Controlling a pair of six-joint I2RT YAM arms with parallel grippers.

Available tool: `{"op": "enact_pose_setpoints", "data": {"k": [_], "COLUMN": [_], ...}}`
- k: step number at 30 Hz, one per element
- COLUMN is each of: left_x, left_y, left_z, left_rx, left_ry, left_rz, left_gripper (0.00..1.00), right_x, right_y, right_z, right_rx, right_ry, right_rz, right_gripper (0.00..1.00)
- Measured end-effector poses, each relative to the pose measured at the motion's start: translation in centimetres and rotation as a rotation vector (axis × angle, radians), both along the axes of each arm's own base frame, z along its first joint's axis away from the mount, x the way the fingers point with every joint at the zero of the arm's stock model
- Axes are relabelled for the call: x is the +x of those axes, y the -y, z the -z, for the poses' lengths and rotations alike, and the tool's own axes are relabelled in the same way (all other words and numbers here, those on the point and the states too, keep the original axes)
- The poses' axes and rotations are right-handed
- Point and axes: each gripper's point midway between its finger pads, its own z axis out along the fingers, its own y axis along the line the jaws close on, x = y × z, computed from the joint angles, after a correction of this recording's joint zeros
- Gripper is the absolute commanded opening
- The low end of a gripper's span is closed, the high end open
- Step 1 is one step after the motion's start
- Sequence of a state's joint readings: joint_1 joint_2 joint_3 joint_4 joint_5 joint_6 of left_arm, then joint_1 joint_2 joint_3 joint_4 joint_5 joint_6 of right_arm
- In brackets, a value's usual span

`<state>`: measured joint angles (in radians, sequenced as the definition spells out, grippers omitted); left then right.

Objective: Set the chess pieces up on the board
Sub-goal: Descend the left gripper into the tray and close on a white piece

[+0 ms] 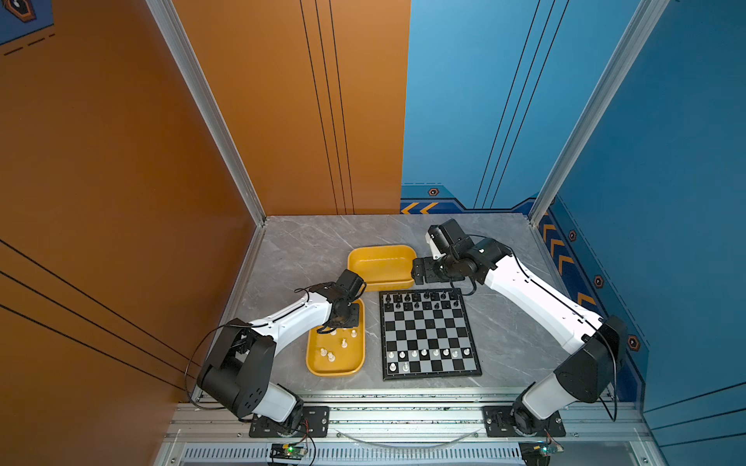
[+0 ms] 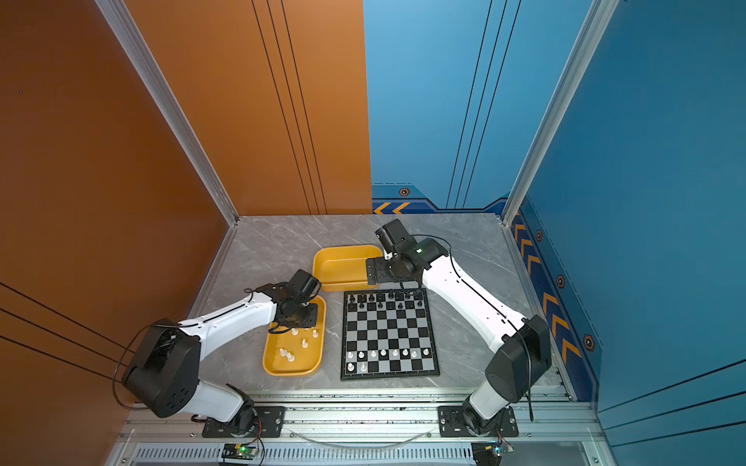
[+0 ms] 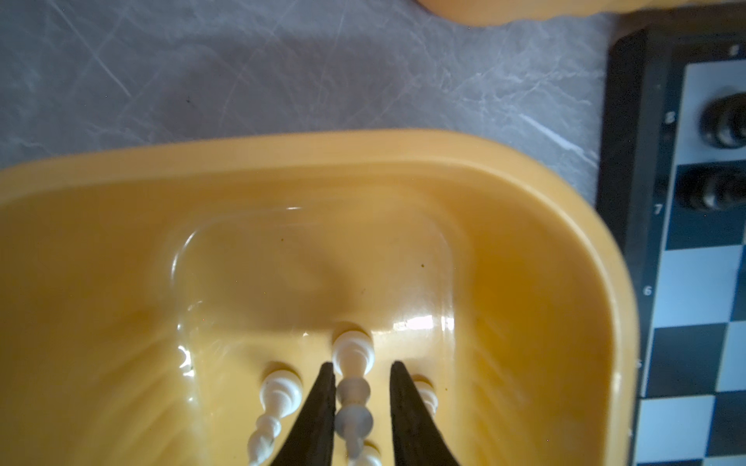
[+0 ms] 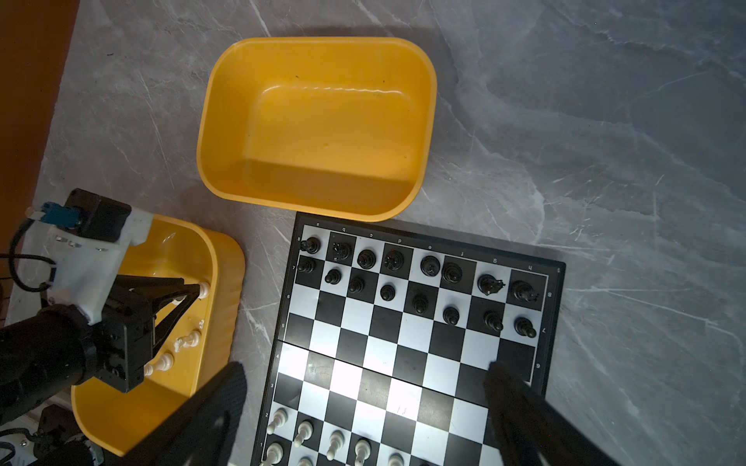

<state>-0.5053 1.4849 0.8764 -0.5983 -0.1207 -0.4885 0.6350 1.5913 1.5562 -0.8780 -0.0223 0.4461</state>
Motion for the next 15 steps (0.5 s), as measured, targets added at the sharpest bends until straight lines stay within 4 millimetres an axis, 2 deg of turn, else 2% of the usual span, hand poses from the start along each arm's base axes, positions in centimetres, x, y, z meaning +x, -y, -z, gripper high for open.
{"op": "enact_pose_setpoints", "data": {"k": [7,15], "left_x": [-0.27,-0.27], "left_y": [-0.27,-0.32], "left_z": [0.27,0.27], "left_rx": [0.012,0.016], "left_ry": [-0.008,-0.007], "left_rz": [0.0,0.007], "left_gripper": [0.19,0.04], "right_x": [-0.02,-0.01], "right_y": [-0.03,-0.02], "right_z": [0.0,0.0], "right_rx": [0.0,0.0], "right_ry": [0.0,0.0], "right_rz": [-0.001,0.0], "right_gripper": [0.95,0.95]}}
